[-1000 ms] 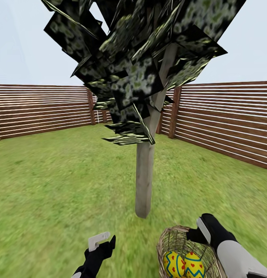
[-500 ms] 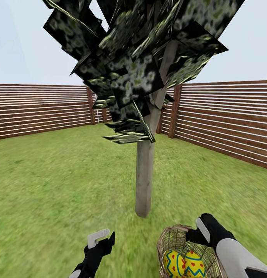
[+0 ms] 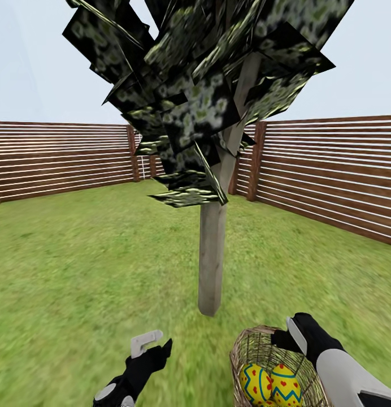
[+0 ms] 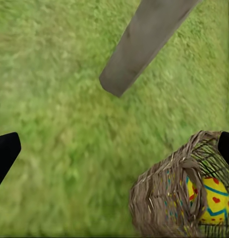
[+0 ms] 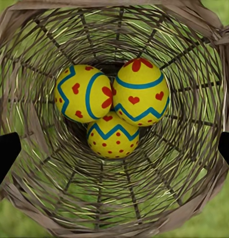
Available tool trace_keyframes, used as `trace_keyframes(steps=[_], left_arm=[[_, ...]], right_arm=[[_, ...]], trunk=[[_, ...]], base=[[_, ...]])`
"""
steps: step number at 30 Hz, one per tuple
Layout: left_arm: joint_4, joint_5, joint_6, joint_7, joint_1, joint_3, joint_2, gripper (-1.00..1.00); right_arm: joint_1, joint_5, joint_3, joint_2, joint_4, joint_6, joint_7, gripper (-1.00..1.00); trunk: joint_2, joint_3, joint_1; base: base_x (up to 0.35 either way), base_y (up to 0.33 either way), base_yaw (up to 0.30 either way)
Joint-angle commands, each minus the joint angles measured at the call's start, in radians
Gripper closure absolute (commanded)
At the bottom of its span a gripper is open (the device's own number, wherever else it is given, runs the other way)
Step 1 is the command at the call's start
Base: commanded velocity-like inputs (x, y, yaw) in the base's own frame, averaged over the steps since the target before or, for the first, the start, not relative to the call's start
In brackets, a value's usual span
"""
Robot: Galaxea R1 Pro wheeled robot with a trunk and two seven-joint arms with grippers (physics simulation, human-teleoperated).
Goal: Take the three Easter eggs out of the wicker basket on the lawn in the garden, then place them on the lawn next to a single tree (choose any tree) so that all three eggs are next to the same tree and none are left in the basket.
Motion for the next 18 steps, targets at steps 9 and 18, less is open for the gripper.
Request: trace_keyframes(steps=[9, 18], left_arm=[[-0.093, 0.057, 0.171, 0.007, 0.000, 0.001, 0.000, -1.00], [-0.105, 0.061, 0.204, 0.006, 0.000, 0.002, 0.000, -1.00]], right_arm=[[0.000, -0.002, -0.004, 0.001, -0.001, 0.001, -0.004, -1.00], [0.000, -0.001, -0.004, 0.001, -0.003, -0.059, -0.004, -1.00]], trunk=[[-0.035, -0.017, 0.019], [-0.098, -0.045, 0.054]], base=[[0.000, 0.000, 0.000], [0.000, 0.000, 0.000]])
